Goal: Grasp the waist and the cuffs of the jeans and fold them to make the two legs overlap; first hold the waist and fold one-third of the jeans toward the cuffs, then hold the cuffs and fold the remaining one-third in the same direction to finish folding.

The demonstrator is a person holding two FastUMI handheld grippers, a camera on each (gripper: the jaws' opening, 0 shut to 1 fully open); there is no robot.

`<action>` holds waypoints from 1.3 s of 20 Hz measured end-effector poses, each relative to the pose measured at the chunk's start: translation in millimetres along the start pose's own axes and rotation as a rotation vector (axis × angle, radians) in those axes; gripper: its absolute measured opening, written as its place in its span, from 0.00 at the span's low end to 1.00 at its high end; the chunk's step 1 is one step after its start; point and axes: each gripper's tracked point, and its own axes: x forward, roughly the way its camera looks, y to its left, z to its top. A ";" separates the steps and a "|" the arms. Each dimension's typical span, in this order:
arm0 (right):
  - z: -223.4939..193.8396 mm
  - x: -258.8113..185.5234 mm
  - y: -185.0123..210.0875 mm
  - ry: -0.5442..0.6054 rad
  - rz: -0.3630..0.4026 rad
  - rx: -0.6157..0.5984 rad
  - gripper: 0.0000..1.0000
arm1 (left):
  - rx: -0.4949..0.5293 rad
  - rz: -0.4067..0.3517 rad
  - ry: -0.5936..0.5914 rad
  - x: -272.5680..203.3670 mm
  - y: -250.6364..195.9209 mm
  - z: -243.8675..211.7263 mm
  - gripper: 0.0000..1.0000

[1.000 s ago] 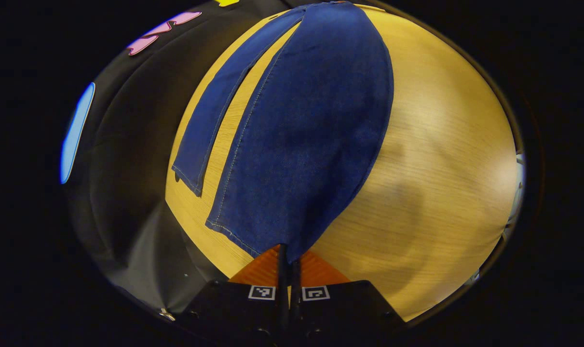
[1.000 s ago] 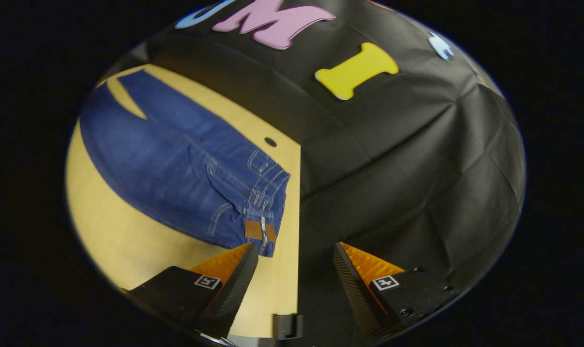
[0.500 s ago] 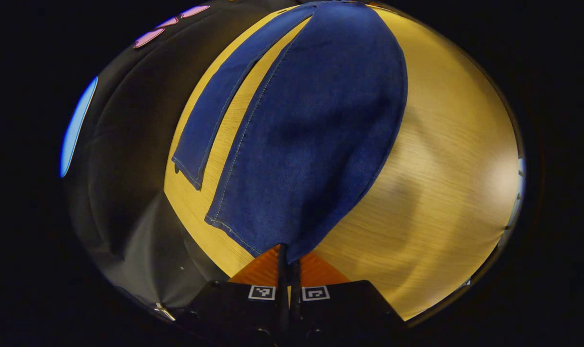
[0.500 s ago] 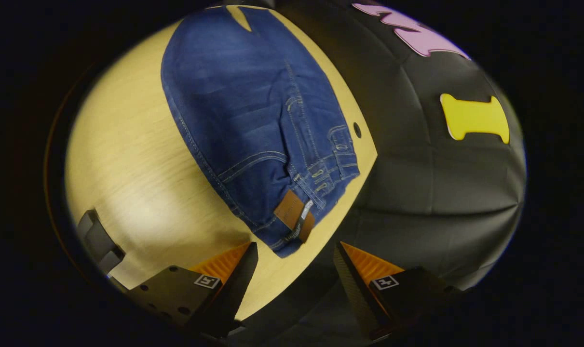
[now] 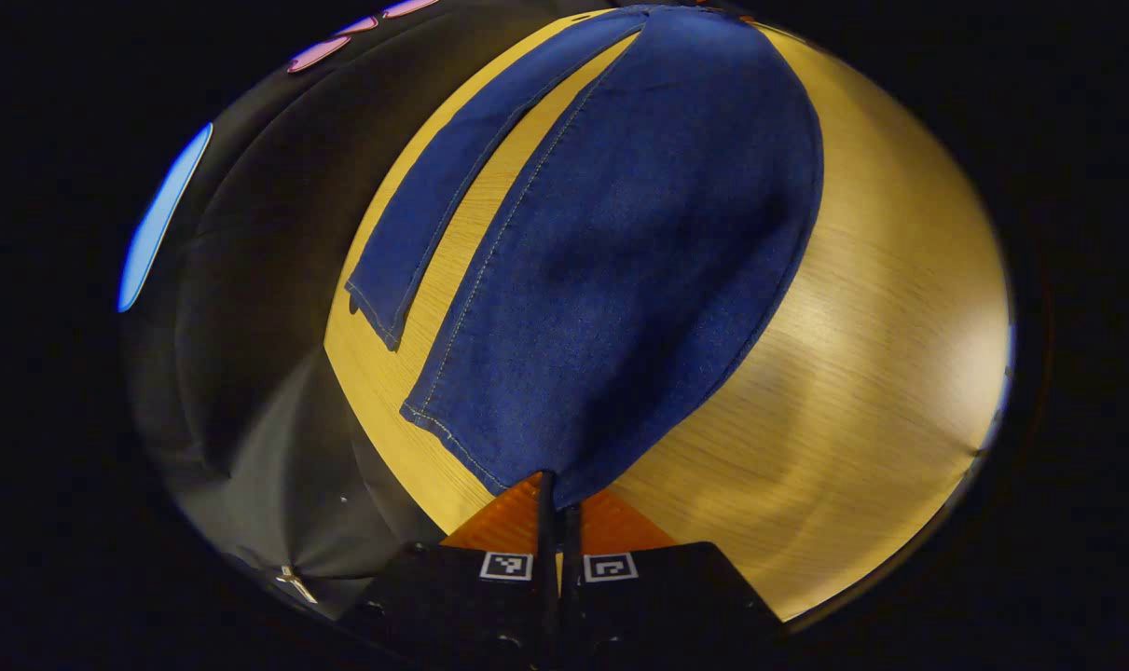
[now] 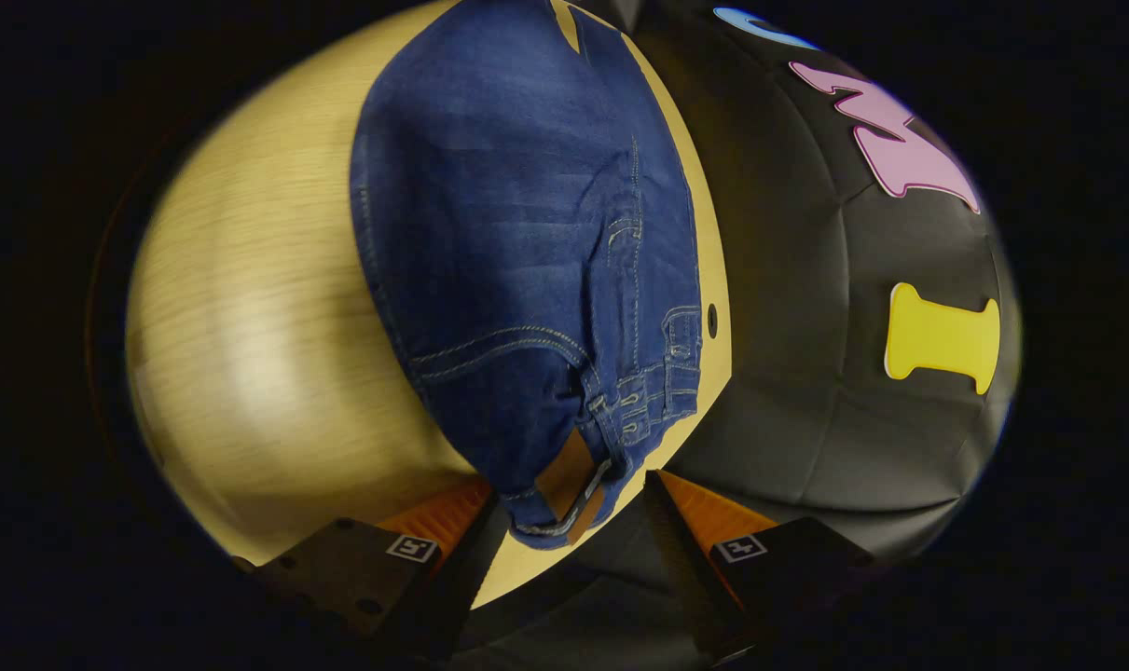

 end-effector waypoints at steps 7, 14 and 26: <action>2.6 8.0 13.4 -0.010 0.001 -0.092 0.46 | -0.012 0.016 0.022 0.3 -0.6 0.7 0.06; 2.1 11.2 13.2 -0.015 0.107 -0.005 0.08 | -0.021 0.022 0.018 0.0 0.1 0.7 0.06; 8.2 -7.5 -44.8 -0.049 0.115 0.066 0.07 | -0.337 -0.032 -0.039 -17.6 19.6 18.4 0.06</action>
